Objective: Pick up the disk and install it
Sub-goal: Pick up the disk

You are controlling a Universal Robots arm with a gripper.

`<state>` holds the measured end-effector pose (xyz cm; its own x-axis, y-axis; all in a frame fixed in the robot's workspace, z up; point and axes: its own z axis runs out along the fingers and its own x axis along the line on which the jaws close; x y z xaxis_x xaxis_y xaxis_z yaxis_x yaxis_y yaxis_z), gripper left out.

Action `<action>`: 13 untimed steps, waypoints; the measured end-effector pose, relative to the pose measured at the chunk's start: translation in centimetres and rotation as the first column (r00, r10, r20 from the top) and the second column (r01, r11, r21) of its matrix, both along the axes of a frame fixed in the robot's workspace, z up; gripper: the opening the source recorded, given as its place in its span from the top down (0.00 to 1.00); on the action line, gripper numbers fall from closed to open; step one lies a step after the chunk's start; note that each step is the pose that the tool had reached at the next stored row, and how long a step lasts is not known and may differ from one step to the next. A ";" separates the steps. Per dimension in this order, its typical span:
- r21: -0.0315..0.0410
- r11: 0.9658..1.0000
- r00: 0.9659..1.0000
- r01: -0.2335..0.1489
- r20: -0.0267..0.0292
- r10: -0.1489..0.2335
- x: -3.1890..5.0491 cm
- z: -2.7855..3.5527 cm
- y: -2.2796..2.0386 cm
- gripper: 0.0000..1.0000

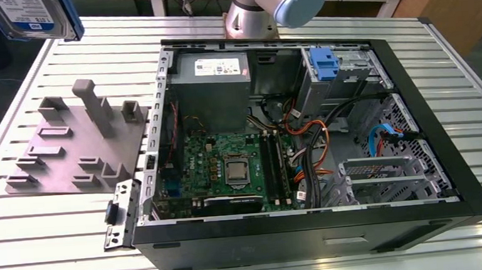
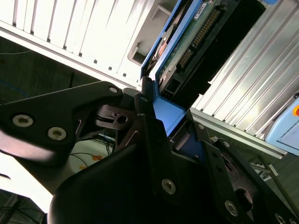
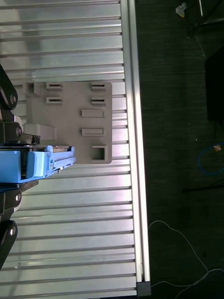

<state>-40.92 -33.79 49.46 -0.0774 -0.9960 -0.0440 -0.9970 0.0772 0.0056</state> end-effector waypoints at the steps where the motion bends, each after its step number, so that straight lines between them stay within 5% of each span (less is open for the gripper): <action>1: 0.000 1.000 1.000 0.000 0.000 0.000 0.04 0.00 0.00 0.64; 13: 0.000 1.000 1.000 0.000 0.000 0.000 0.54 0.00 0.00 0.64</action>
<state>-40.39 -33.79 49.46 -0.0774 -0.9960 -0.0440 -0.9970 0.0772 0.0057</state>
